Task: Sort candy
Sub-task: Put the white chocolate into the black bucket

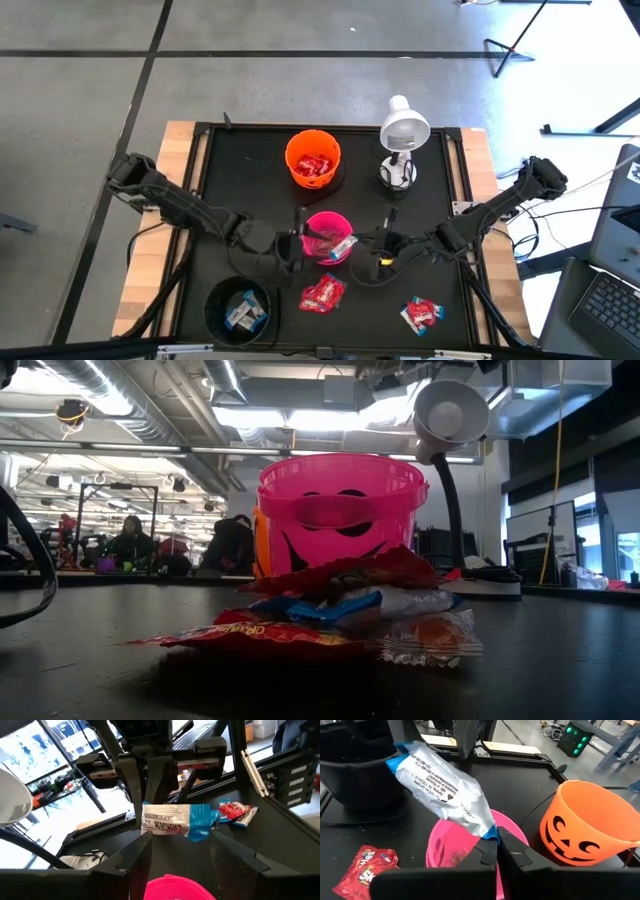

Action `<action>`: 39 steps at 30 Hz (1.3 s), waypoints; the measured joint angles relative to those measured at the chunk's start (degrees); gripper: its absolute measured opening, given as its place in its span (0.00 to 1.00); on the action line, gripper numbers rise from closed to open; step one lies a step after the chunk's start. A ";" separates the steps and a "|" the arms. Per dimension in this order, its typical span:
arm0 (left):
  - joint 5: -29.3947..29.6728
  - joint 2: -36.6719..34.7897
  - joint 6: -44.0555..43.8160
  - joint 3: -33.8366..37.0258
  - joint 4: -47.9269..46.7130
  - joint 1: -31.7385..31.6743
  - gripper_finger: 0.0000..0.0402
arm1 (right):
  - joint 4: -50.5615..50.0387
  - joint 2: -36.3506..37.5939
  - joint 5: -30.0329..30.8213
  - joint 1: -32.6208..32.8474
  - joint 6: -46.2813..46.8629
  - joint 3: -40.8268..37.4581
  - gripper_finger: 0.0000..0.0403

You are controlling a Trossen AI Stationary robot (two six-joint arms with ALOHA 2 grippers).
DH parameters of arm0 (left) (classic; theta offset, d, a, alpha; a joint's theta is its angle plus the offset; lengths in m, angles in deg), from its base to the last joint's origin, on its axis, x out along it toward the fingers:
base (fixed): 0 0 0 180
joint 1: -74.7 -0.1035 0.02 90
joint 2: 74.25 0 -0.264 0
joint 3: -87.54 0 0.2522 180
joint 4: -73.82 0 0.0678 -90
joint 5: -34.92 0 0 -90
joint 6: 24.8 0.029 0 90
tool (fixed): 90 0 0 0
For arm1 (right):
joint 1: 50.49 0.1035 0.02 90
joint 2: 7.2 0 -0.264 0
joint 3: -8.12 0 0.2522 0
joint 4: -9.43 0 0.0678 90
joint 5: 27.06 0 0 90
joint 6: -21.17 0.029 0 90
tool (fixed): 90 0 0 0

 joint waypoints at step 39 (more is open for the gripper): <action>3.35 6.00 21.34 -0.04 15.00 0.75 0.63 | 13.22 -3.96 -10.67 -2.99 -1.51 -0.04 0.00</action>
